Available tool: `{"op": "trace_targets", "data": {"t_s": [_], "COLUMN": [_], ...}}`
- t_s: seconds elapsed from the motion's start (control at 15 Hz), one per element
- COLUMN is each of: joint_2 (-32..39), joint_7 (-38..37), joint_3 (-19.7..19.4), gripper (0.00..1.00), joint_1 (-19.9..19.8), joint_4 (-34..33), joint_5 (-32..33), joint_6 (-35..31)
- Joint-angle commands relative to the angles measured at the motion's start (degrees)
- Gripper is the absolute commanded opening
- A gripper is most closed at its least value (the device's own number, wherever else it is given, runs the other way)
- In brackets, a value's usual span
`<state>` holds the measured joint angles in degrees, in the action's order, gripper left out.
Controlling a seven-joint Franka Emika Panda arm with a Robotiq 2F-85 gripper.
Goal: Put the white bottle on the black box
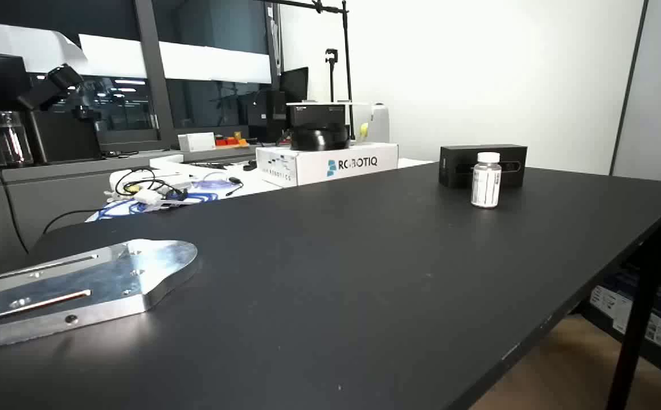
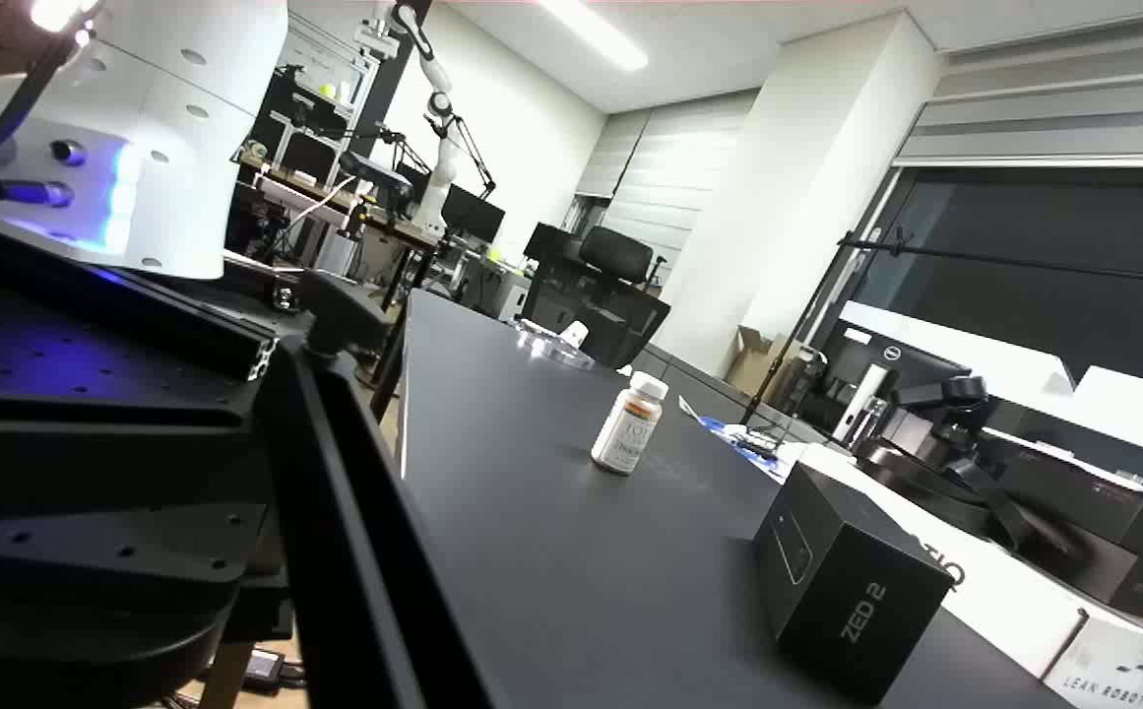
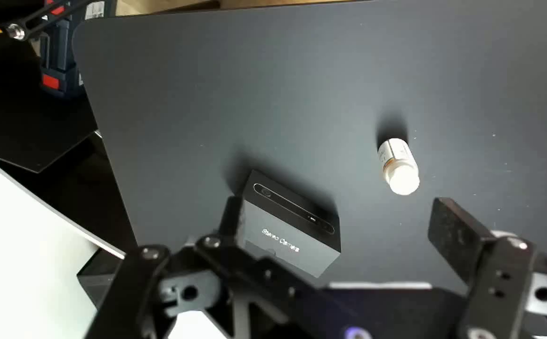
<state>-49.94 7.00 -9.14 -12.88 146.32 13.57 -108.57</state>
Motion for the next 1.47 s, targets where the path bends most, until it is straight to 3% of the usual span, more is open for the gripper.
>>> {"op": "trace_targets", "data": {"t_s": [0.0, 0.67, 1.0, 1.4], "joint_2": [0.0, -0.1, 7.2, 23.2], "joint_7": [-0.4, -0.4, -8.0, -23.3], "joint_3": [-0.5, -0.5, 1.5, 9.4], "gripper": [1.00, 1.00, 1.00, 1.00], "joint_1": [0.7, 0.7, 1.3, 0.3], "joint_4": [-0.2, -0.2, 1.5, 2.1], "joint_5": [0.4, 0.4, -2.0, -4.0], "joint_6": [0.2, 0.2, -11.9, -28.2]}}
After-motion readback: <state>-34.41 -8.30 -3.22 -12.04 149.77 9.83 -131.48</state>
